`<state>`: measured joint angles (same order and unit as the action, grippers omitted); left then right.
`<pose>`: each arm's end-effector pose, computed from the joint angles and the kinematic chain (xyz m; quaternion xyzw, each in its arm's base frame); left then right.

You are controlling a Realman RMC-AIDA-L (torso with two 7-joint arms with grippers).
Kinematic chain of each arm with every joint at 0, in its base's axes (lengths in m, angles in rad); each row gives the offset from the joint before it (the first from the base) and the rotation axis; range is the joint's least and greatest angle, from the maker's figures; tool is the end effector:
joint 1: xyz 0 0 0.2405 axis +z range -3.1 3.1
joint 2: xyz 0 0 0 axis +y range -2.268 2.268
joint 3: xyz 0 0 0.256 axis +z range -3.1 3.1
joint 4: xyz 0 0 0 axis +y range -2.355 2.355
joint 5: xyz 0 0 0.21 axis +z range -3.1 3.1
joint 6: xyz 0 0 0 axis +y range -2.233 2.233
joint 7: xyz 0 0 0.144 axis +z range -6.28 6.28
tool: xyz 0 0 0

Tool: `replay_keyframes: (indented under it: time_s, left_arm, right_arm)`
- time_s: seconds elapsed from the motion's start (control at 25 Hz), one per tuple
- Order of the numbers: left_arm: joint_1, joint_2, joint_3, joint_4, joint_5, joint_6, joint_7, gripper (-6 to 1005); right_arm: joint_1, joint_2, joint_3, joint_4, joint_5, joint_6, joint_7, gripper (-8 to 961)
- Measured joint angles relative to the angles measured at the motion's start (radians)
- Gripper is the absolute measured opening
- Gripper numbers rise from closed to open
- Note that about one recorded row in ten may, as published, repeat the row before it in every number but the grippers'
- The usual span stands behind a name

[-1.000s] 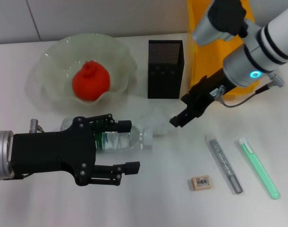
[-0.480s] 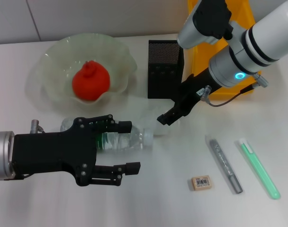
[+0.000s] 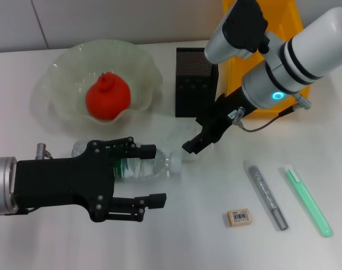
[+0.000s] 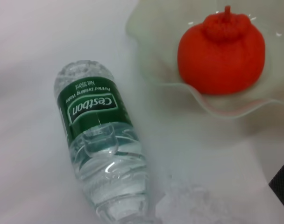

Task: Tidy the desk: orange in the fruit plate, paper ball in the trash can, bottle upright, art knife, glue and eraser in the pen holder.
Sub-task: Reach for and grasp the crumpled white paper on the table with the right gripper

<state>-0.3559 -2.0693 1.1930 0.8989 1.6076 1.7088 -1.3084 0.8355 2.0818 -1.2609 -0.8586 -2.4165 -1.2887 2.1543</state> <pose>-0.2108 0.2788 -0.0097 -0.9533 -0.0519 -0.2973 0.0100 0.1681 0.4003 -0.0468 -0.9630 0.2219 -0.0966 0.1187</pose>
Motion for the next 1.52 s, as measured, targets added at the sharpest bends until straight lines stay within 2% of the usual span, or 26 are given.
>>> replay_keyframes:
  time_s: [0.68, 1.04, 1.48, 1.52]
  left_arm:
    - [0.002, 0.000, 0.002, -0.001, 0.002, 0.001, 0.010, 813]
    - [0.007, 0.000, 0.002, -0.002, 0.002, 0.000, 0.011, 812]
    - [0.010, 0.000, 0.002, -0.002, 0.002, 0.004, 0.012, 810]
    - [0.010, 0.000, 0.002, -0.002, 0.002, 0.004, 0.012, 810]
  right_arm:
    - [0.031, 0.001, -0.026, 0.099, 0.012, 0.074, -0.017, 764]
    - [0.031, 0.004, -0.026, 0.108, 0.016, 0.106, -0.015, 762]
    - [0.021, 0.004, -0.025, 0.117, 0.025, 0.120, 0.009, 552]
    - [0.021, 0.004, -0.025, 0.117, 0.025, 0.120, 0.009, 507]
